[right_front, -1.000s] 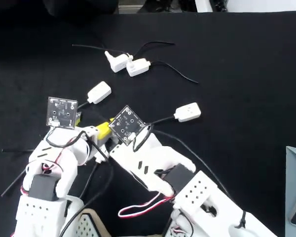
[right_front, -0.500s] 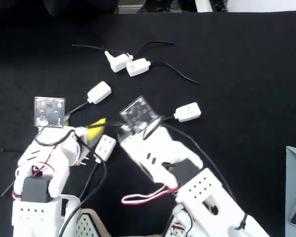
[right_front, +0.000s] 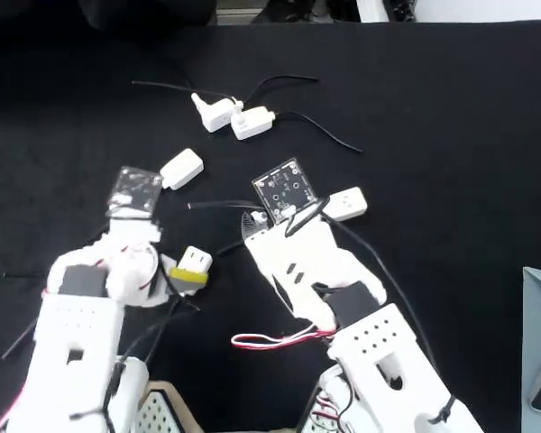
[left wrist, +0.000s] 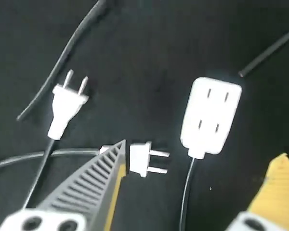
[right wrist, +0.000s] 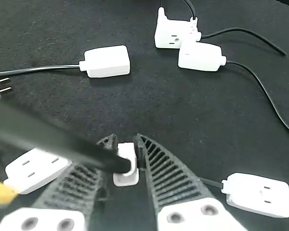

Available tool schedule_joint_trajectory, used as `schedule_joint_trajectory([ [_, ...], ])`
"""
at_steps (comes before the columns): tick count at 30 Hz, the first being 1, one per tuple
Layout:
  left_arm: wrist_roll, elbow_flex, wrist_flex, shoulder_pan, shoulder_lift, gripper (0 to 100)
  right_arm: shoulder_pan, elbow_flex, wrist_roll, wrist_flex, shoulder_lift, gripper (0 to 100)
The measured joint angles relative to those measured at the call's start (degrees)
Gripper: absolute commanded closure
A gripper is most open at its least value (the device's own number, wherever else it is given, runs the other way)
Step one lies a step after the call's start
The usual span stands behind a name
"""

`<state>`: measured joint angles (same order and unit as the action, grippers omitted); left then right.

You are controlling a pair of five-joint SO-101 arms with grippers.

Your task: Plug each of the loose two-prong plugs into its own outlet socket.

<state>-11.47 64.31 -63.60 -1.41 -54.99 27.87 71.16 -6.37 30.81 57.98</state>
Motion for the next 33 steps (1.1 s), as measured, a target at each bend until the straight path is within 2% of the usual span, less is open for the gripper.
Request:
schedule_joint_trajectory([
  [4,0.0,-2.46,5.45,2.11,13.27,57,-0.44,0.0,0.0,0.0,0.0,98.7],
  [7,-0.53,-5.27,8.53,2.2,22.07,63,-0.44,0.0,0.0,0.0,0.0,98.7],
  [11,-5.27,-8.0,13.01,2.2,30.68,69,-0.44,0.0,0.0,0.0,0.0,98.7],
  [15,-11.69,-8.88,18.46,2.81,36.48,70,-2.64,0.0,0.0,0.0,0.0,98.7],
  [25,-21.54,-10.64,20.48,7.82,41.76,71,-5.1,0.0,0.0,0.0,0.0,98.7],
  [33,-32.09,-10.99,20.4,12.75,41.67,77,-10.81,0.0,-1.58,1.05,0.0,98.7],
])
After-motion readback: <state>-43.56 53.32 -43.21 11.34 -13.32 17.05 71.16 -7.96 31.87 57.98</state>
